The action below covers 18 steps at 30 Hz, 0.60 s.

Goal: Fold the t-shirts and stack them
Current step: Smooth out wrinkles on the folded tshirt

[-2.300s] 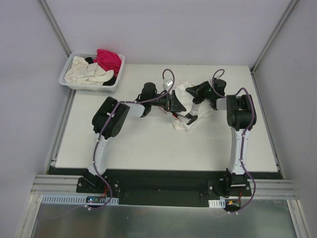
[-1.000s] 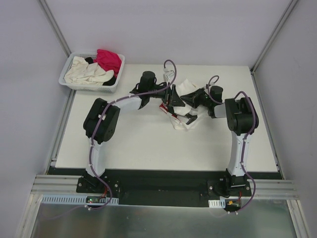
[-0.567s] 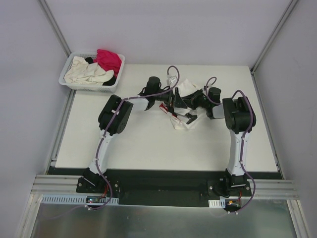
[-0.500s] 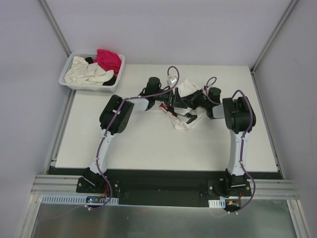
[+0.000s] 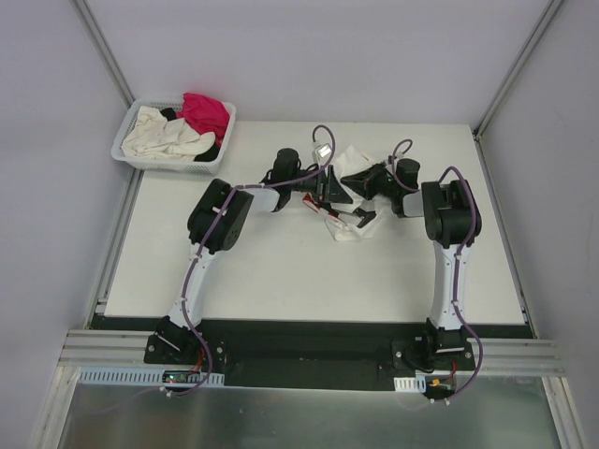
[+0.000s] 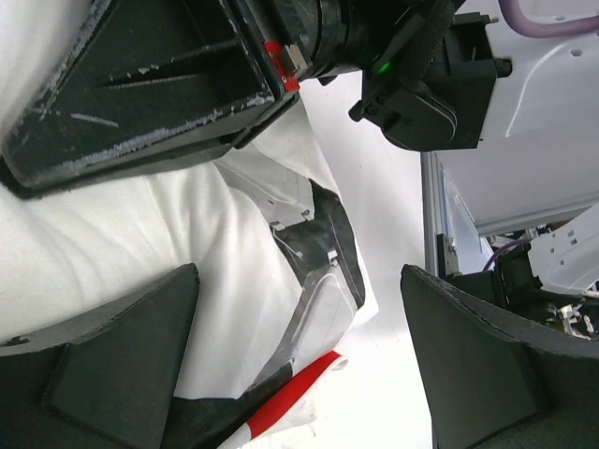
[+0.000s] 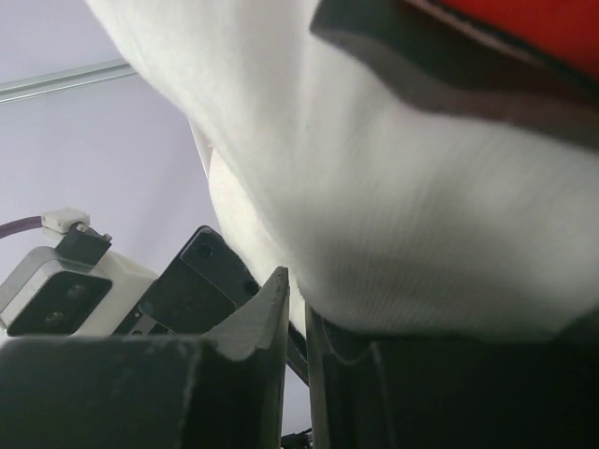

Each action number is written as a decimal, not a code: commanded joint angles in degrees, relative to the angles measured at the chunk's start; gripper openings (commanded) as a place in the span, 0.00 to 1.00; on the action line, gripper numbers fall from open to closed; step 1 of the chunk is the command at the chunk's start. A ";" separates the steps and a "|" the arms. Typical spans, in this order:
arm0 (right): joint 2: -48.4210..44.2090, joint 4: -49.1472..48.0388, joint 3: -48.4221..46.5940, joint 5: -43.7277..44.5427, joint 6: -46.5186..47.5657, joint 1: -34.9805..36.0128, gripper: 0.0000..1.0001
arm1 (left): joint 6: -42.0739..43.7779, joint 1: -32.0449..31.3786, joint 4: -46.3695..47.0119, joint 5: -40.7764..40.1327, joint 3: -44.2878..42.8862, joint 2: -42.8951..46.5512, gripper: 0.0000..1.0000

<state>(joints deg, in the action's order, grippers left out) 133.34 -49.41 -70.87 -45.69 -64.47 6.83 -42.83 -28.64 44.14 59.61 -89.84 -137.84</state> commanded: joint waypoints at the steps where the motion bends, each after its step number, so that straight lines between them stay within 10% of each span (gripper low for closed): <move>1: 2.54 4.84 -2.52 4.64 3.64 -2.52 0.15 | -0.24 1.48 0.77 1.56 2.74 0.47 0.88; 18: 1.66 14.25 -6.56 7.28 9.18 -7.79 0.18 | -1.29 2.54 3.15 1.38 4.68 -0.50 0.88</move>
<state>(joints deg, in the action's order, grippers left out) 133.80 -41.08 -75.35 -44.82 -59.88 3.53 -44.14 -26.87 48.95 59.57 -86.87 -137.84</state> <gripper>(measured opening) 0.176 0.882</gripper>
